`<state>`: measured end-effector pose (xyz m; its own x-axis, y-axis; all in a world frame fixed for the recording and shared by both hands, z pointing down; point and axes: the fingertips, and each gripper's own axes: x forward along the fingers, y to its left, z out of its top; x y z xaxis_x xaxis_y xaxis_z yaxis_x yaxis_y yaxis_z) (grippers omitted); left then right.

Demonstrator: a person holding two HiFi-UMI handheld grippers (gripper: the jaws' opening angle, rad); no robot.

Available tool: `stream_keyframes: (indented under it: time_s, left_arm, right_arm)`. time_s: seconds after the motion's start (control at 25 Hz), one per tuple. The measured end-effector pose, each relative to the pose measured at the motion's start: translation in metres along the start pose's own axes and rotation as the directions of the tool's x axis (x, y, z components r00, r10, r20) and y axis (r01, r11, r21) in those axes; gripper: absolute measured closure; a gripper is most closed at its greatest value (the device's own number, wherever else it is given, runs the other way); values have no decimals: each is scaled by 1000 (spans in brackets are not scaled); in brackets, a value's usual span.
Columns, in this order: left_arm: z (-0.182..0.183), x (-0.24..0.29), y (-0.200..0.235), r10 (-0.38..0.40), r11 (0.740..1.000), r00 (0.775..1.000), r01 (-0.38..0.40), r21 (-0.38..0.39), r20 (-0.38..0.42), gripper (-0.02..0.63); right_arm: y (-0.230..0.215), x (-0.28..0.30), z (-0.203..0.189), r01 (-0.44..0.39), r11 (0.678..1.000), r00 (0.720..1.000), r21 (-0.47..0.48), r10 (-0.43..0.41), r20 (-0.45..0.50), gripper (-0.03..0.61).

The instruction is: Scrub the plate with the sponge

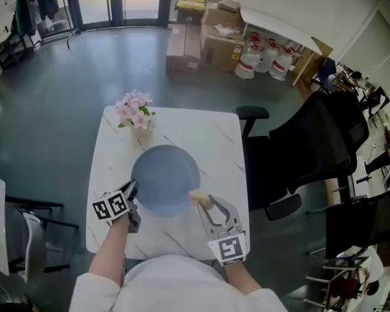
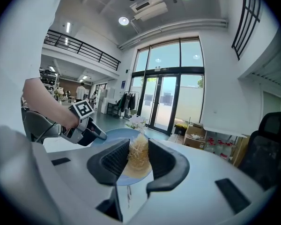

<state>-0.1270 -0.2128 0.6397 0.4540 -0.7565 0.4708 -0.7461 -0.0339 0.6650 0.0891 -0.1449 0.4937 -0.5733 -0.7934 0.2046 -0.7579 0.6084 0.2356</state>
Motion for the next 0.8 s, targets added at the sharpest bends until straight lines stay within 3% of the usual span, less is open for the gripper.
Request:
stream_keyframes:
  time_s: [0.8]
  left_arm:
    - [-26, 38, 41, 119, 993, 984, -120, 1, -134, 571]
  right_arm:
    - [-14, -18, -13, 86, 996, 996, 27, -85, -39, 443]
